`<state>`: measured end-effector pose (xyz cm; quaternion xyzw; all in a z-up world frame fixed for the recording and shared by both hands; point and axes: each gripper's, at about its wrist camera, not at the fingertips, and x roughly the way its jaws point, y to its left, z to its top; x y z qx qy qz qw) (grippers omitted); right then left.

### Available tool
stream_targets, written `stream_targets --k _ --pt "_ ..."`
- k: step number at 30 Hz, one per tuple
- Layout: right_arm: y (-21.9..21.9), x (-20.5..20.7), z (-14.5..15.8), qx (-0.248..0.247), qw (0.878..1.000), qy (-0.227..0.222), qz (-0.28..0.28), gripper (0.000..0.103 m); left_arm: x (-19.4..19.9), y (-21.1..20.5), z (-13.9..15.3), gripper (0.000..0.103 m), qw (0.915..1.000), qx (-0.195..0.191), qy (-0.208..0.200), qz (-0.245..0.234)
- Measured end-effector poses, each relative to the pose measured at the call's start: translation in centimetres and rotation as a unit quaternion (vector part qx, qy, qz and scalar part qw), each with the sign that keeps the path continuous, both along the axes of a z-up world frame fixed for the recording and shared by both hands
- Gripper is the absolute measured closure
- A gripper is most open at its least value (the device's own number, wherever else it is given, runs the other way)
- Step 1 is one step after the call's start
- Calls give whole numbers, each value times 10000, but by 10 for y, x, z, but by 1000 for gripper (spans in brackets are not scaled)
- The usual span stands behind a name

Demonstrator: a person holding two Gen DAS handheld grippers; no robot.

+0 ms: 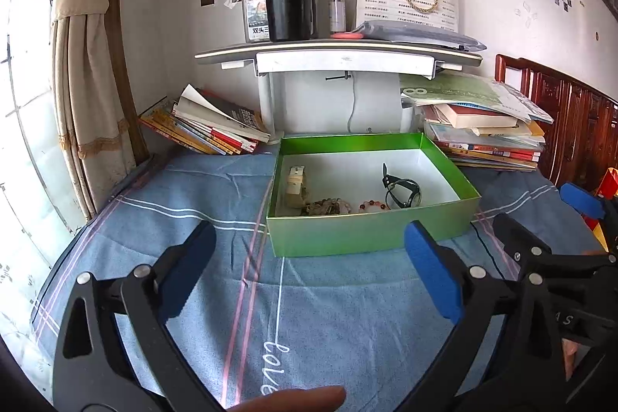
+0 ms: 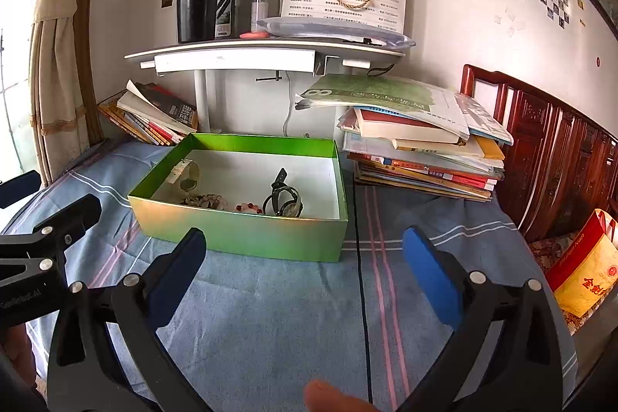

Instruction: Organize jewelry

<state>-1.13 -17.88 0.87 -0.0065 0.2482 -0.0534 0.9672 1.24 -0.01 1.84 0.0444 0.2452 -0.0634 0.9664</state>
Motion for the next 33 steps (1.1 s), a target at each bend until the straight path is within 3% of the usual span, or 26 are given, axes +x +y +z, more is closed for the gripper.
stream_targets --k 33 --pt "1 -9 7 66 9997 -165 -153 3 -1 4 0 4 10000 12 -14 32"
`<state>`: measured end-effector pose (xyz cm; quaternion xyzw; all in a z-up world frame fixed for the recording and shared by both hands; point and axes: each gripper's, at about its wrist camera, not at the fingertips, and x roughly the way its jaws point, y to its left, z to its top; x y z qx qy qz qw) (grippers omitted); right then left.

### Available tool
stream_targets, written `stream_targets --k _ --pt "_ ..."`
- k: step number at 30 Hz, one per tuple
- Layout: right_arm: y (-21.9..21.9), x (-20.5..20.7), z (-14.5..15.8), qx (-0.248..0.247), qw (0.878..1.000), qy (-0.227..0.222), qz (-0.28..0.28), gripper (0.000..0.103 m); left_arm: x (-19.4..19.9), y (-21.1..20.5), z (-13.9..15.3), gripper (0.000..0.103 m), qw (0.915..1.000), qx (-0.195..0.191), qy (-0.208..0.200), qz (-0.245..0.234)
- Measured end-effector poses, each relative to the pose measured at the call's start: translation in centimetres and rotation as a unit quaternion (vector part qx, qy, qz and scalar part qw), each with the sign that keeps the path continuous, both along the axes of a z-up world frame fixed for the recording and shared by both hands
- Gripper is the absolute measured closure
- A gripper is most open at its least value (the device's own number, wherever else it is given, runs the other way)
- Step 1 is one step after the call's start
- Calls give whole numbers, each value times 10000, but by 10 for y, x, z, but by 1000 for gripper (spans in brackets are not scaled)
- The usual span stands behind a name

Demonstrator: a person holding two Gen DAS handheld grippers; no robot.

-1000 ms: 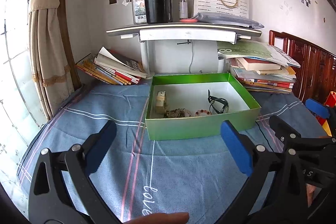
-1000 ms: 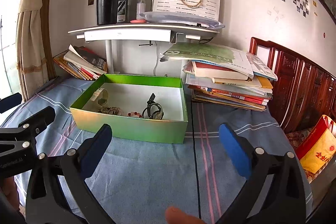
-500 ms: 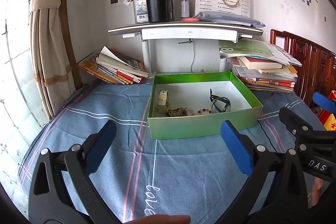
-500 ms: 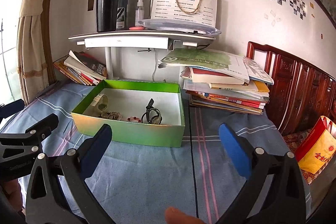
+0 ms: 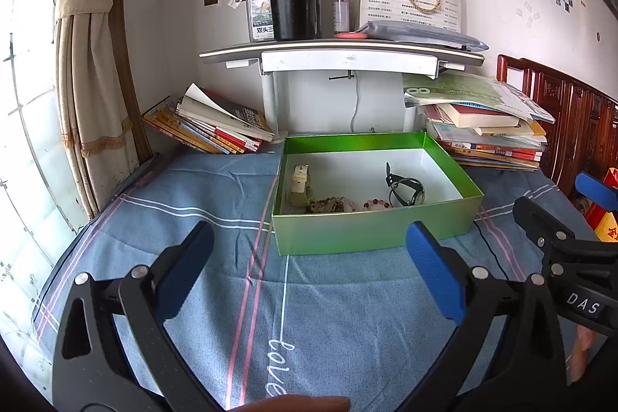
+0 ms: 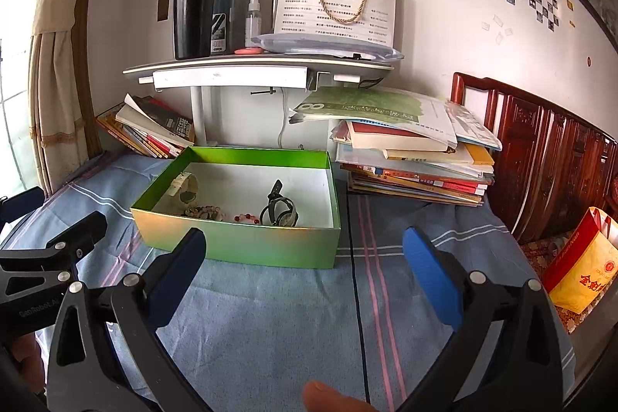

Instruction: Organize jewelry

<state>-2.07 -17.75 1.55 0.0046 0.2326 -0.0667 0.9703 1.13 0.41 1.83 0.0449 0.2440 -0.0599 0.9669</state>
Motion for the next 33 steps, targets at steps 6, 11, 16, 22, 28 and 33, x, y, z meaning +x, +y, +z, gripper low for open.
stream_targets --k 6,11,16,22,28,33 --pt "-1 1 0 28 10000 0 -27 3 0 0 0 4 10000 -5 -4 5" --pt "-2 1 -1 56 10000 17 -38 3 0 0 0 4 10000 -10 0 0" --pt "-1 1 -1 52 10000 35 -26 3 -1 -1 0 4 10000 -26 37 -37" --pt "1 1 -1 34 10000 45 -30 3 1 -1 0 4 9999 -52 75 -47" --pt "1 2 -2 46 10000 77 -37 3 3 0 -1 4 9999 -37 107 -34" --pt "0 3 -2 59 9999 97 -42 3 4 -3 -4 4 9999 25 153 -21"
